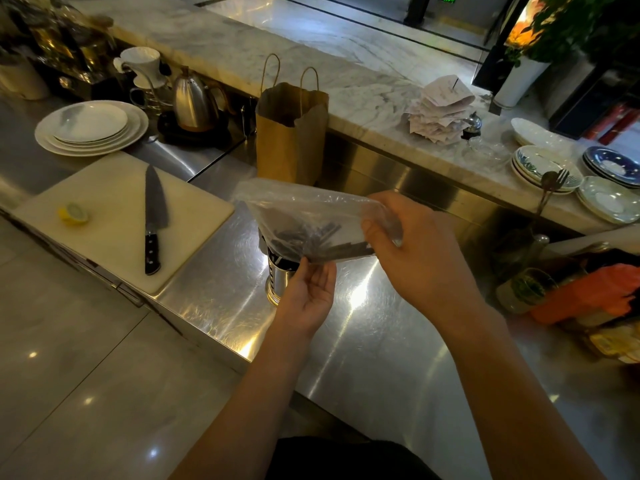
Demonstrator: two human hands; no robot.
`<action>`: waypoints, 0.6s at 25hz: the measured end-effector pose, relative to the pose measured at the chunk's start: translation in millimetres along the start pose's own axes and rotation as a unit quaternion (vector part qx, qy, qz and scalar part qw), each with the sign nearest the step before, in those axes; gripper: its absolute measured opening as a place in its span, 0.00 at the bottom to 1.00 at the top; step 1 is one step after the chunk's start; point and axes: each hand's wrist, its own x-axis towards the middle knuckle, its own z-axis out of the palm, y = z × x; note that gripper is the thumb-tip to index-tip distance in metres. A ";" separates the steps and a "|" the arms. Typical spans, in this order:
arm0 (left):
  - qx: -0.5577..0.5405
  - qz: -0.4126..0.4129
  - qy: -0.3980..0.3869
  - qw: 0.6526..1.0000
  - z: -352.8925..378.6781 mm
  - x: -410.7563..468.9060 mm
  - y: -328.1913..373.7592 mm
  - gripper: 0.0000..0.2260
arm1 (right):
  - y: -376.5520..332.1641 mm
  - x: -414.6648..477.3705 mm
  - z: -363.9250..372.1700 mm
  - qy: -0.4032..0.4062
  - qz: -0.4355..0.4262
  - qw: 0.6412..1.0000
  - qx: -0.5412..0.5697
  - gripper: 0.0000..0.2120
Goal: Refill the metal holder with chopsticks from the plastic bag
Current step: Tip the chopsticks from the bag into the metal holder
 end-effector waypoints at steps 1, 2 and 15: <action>0.004 0.001 -0.001 1.000 -0.2 0.4 0.0 0.17 | -1.3 -0.3 -1.3 0.002 -0.003 1.000 0.003 0.13; 0.006 0.004 -0.003 1.000 -1.0 1.4 0.0 0.17 | -2.0 -0.1 -2.2 0.003 -0.006 1.000 0.000 0.13; 0.014 -0.008 -0.018 1.000 -1.7 -1.2 -3.0 0.14 | -2.9 -1.1 -5.1 0.011 -0.012 1.000 -0.026 0.12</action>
